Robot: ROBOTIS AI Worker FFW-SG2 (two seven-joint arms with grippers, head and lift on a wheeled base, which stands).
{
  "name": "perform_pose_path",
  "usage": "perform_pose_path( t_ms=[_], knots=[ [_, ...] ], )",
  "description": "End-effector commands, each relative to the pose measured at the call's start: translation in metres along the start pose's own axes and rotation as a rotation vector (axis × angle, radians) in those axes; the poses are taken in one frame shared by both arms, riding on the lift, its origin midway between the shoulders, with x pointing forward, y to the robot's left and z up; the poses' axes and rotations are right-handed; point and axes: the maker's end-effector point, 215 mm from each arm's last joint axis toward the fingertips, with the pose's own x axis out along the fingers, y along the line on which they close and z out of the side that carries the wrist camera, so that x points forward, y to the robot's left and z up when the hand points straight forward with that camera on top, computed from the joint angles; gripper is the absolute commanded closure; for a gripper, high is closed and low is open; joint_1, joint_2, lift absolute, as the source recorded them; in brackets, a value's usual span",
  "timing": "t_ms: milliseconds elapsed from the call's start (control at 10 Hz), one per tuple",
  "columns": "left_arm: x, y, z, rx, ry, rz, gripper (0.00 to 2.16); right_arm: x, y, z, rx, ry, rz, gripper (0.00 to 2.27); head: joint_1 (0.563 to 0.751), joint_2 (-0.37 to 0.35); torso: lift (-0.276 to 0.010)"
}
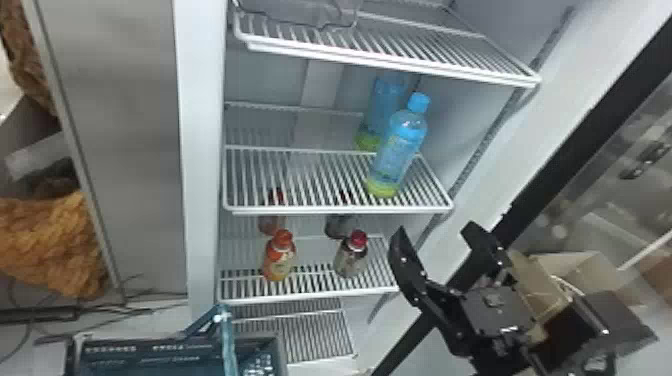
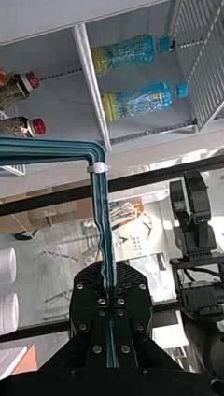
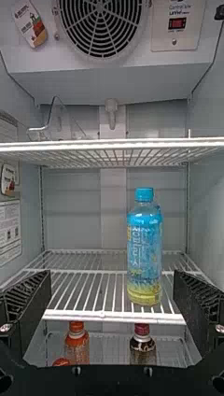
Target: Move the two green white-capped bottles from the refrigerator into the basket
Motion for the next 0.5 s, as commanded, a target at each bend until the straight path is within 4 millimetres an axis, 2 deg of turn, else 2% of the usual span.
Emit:
perform_pose_path(
  t_ms=[0, 400],
  knots=[
    [0.0002, -0.001, 0.0009, 0.001, -0.002, -0.003, 1.17, -0.0001, 0.0, 0.001, 0.001, -0.006, -0.001, 0.07, 0.695, -0.35, -0.004],
    [0.0, -0.0002, -0.0008, -0.003, 0.0, -0.001, 1.17, -0.0009, -0.0001, 0.0024, 0.0, -0.013, -0.001, 0.07, 0.695, -0.35, -0.004]
  ],
)
